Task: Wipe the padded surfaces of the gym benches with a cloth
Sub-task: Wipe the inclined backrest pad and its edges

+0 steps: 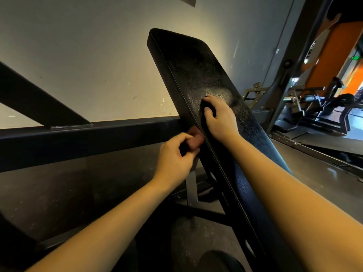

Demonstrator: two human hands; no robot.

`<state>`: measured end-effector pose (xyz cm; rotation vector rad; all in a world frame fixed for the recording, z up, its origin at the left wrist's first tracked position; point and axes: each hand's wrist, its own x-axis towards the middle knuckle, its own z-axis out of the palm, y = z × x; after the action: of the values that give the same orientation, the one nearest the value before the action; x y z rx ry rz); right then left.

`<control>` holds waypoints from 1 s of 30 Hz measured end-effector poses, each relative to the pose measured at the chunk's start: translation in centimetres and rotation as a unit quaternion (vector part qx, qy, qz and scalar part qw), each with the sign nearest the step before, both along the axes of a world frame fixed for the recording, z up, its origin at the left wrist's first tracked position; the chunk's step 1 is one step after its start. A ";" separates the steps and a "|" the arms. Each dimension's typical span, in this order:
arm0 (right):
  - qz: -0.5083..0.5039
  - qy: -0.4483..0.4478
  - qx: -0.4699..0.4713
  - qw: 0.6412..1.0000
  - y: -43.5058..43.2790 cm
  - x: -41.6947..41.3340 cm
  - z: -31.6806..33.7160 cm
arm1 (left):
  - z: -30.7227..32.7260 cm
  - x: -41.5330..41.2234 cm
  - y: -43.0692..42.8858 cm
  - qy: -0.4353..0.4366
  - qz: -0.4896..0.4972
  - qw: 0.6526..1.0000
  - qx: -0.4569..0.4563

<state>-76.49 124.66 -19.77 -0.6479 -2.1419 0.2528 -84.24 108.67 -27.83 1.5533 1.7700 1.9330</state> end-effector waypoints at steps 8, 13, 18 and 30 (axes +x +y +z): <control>0.018 -0.035 -0.015 0.999 -3.4 7.1 -3.1 | 0.9 -0.6 -5.3 -0.011 -0.119 0.969 -0.218; 0.005 -0.037 -0.018 0.999 -4.7 12.0 -8.3 | 0.9 0.6 -2.1 -0.090 -0.039 0.987 -0.127; -0.008 -0.003 -0.004 1.000 -5.7 12.0 -10.3 | -1.1 1.3 1.1 -0.179 0.085 0.980 0.001; -0.021 0.023 0.001 1.000 -5.7 11.6 -10.4 | -4.9 5.4 0.0 -0.102 0.066 0.993 0.006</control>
<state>-64.88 118.94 -30.13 -0.6784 -2.0824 0.2413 -78.83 108.69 -32.72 1.2191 1.8178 2.0798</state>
